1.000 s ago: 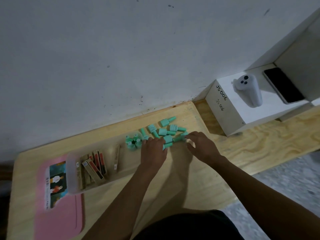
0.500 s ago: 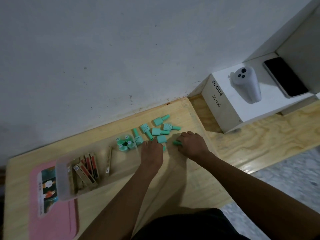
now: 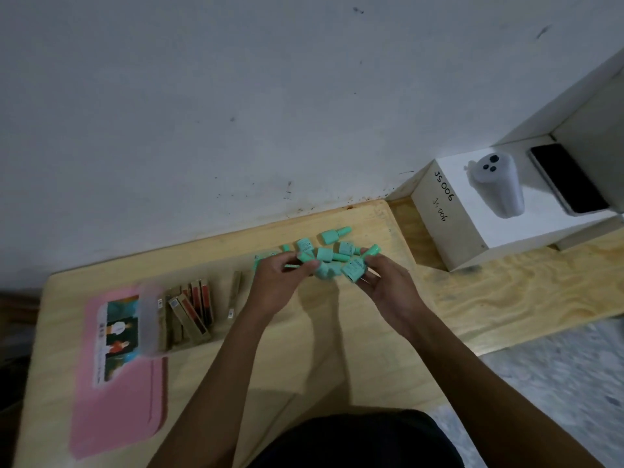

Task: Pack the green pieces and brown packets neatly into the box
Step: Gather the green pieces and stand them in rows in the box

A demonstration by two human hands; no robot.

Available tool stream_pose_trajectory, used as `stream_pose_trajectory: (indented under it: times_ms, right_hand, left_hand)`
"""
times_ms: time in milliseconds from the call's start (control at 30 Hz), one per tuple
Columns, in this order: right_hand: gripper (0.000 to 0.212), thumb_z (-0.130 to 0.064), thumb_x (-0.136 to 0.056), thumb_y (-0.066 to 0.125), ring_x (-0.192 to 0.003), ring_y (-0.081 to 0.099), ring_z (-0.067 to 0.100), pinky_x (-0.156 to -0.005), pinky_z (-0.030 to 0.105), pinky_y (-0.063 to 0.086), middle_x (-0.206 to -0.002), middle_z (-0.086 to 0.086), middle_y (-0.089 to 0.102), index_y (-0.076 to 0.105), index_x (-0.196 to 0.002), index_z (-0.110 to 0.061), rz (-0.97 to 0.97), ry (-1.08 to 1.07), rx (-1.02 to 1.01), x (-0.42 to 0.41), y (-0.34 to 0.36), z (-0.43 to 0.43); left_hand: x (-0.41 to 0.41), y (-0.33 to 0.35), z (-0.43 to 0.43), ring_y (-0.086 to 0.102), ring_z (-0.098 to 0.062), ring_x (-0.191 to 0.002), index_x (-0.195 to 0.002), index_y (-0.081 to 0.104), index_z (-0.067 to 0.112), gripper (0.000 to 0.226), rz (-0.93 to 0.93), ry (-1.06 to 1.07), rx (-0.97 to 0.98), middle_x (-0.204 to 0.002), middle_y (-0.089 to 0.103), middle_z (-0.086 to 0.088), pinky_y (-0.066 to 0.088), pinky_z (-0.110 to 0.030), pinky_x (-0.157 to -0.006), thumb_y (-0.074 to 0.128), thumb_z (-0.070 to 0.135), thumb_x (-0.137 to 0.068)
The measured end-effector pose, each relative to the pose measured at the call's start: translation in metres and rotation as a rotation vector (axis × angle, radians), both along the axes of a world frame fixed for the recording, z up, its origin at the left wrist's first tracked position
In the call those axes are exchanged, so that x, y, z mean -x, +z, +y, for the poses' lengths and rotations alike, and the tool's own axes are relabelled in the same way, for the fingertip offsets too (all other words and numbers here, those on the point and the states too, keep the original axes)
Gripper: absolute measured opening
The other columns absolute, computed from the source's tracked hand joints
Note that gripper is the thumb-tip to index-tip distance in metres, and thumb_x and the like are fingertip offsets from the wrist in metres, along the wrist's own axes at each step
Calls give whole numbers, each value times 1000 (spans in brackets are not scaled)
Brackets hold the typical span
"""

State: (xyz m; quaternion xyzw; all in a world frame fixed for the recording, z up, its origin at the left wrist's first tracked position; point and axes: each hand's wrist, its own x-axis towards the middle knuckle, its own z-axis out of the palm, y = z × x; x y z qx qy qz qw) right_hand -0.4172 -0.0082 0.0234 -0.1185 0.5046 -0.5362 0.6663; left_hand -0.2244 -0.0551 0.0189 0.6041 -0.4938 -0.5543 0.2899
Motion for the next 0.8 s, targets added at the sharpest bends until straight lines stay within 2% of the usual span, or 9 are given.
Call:
stream_pose_trajectory:
  times_ms: [100,167,233,300,400,500,600,700,800]
  right_hand:
    - [11,-5,-92,58,-96,71,24,-82,34,58,-103,15,72,69,-95,-4,203,45,25,-23,3,-5]
    - [10,-5,-89,63,-95,71,20,-82,32,59,-99,7,72,71,-92,-12,470,137,96,-37,2,-10]
    - [13,-10,-87,68,-89,70,7,-80,23,58,-94,-6,71,71,-96,-19,774,292,199,-51,-1,-15]
    - [18,-14,-84,71,-83,68,-1,-77,15,55,-92,-10,70,70,-101,-20,976,422,285,-66,-6,-20]
    - [24,-21,-82,72,-87,65,6,-79,23,54,-96,-6,69,70,-107,-18,1210,603,410,-84,-13,-27]
    - [28,-28,-86,68,-96,61,18,-82,34,48,-104,0,70,70,-112,-19,1509,798,541,-95,-21,-33]
    - [28,-24,-88,60,-104,56,25,-88,40,45,-110,5,68,69,-114,-18,1754,963,603,-103,-31,-40]
    - [27,-22,-87,58,-104,55,26,-86,41,43,-108,5,66,70,-110,-19,1958,996,624,-110,-41,-44]
    - [19,-22,-82,64,-96,59,26,-80,40,44,-97,3,68,74,-99,-19,2109,929,597,-118,-47,-44]
  left_hand:
    - [-24,0,1,69,-5,-78,-97,76,17,24,67,112,19,-85,76,6,52,-15,-68,77,28,-76]
    - [-41,0,3,68,-9,-75,-96,75,13,22,81,174,62,-82,74,2,52,-14,-64,77,24,-76]
    - [-57,0,6,66,-7,-70,-95,75,12,21,34,207,125,-79,73,2,50,-12,-61,77,24,-77]
    - [-73,-2,11,64,-6,-67,-93,74,16,19,-56,221,178,-78,72,4,50,-15,-59,77,27,-77]
    - [-93,-11,17,66,-11,-66,-89,73,21,15,-189,211,225,-78,72,3,53,-28,-61,76,30,-77]
    - [-105,-20,23,63,-12,-63,-95,73,14,22,-299,152,278,-85,73,-1,50,-26,-60,75,29,-79]
    - [-108,-24,28,62,-17,-70,-106,71,11,29,-363,105,288,-96,71,-4,49,-27,-67,71,27,-82]
    - [-107,-33,28,61,-17,-74,-110,70,11,31,-412,61,296,-102,69,-3,48,-27,-71,70,28,-84]
    - [-103,-41,26,64,-18,-79,-108,71,13,30,-410,28,285,-103,70,-2,54,-33,-76,71,28,-82]
